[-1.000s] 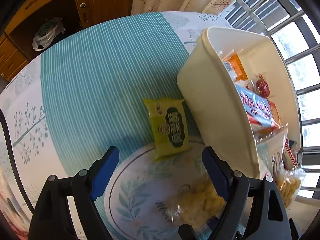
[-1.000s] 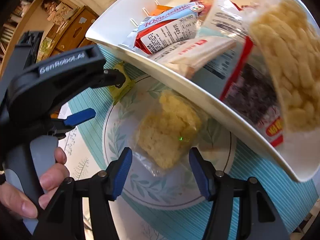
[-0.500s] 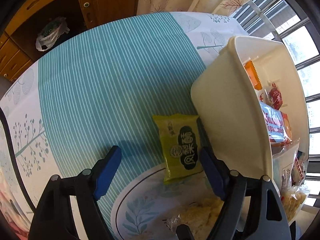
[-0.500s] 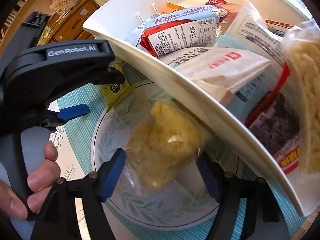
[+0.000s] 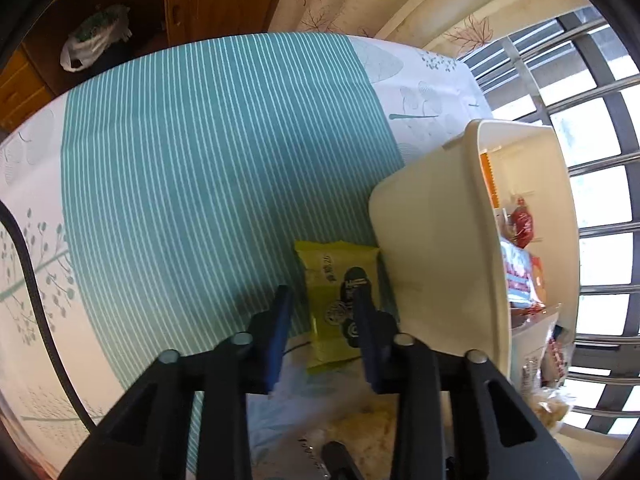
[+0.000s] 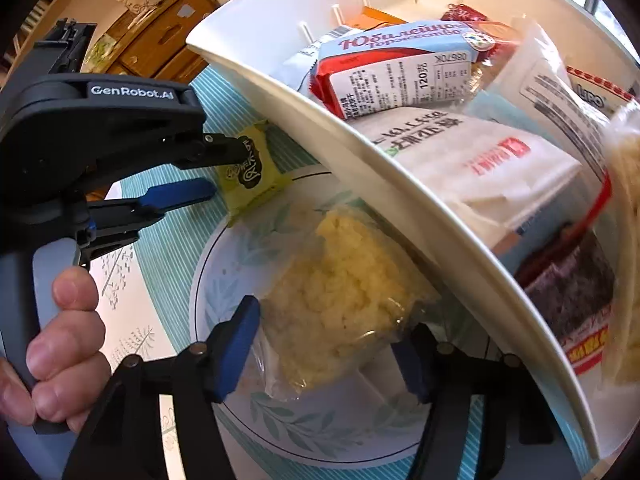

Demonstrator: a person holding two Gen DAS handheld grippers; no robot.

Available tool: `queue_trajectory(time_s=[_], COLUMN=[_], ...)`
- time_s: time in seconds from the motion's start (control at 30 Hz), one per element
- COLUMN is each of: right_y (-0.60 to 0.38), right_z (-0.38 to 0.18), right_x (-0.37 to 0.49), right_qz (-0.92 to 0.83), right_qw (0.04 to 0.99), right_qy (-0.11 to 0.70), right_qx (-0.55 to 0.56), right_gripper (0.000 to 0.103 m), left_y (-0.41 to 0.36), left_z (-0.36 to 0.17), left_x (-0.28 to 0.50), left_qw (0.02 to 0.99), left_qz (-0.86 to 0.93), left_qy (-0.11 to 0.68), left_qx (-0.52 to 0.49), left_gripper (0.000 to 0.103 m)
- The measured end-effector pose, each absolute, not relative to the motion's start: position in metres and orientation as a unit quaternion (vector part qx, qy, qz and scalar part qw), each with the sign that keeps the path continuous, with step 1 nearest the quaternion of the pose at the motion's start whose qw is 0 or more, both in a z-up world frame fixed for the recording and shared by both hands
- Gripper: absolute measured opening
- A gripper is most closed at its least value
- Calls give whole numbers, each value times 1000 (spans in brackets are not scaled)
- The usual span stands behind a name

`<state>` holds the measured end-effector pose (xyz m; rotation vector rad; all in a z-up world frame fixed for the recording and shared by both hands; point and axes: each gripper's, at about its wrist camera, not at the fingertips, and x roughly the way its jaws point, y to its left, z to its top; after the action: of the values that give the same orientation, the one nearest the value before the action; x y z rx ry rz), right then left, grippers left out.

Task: Organize snacks
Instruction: 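Lower the left tool to the yellow-green pack while the right tool approaches the rice-cake bag, then grasp the yellow-green pack with the left tool while the right tool grasps the rice-cake bag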

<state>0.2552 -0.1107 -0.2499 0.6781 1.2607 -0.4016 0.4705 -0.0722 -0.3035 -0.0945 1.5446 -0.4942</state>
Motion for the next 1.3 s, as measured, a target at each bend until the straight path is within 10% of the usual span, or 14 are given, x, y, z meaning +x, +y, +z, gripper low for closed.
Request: queue_trajectory(time_s=[0.9,1.3], right_y=[-115,-116], right_z=[-243,-240], right_x=[214,180], right_qz=[-152,-138], right_qw=[710,701], right_qy=[610,623], right_qx=[317,319], right_gripper=[44,42], left_y=[-17,-21], left_z=[-304,-287], left_x=[436,422], left_qw=[686,707], left_qz=[-168,-178], left_qy=[704,682], left_qx=[-71,-60], left_gripper=[10,31])
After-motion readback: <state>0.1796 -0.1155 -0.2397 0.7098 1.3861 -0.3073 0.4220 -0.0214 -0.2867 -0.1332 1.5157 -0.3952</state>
